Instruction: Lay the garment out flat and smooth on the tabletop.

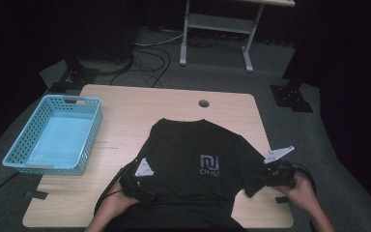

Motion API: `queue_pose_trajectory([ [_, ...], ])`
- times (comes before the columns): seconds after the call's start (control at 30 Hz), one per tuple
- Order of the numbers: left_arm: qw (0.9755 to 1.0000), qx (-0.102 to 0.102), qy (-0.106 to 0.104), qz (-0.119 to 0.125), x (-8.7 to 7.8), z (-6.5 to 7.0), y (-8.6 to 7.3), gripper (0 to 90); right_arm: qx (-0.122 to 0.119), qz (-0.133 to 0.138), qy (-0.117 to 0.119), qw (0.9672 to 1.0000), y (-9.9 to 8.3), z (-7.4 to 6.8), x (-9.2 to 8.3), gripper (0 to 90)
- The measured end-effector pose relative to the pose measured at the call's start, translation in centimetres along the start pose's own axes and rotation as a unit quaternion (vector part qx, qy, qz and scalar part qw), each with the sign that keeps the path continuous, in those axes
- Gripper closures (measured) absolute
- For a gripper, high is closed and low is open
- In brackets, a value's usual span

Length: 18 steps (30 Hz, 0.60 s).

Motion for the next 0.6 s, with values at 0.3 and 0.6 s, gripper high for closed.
queue_pose_trajectory([
  [0.3,1.0,0.001,-0.001,0.0,0.0,0.0,0.0,9.8,0.001,-0.019,0.004,0.9998,-0.6,0.1,1.0,63.6],
  [0.6,1.0,0.002,-0.002,0.0,0.0,0.0,0.0,9.8,0.026,-0.008,-0.01,0.9996,-1.5,2.7,0.2,64.8],
])
Point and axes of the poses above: each handheld gripper's, and its own axes: x roughly forward along the jaws, y roughly out of its top, z roughly to its right, the point moved 3 cm from there along x, roughly forward along the jaws, and after that the axes turned 11 degrees about x, right-handed, at the moved point
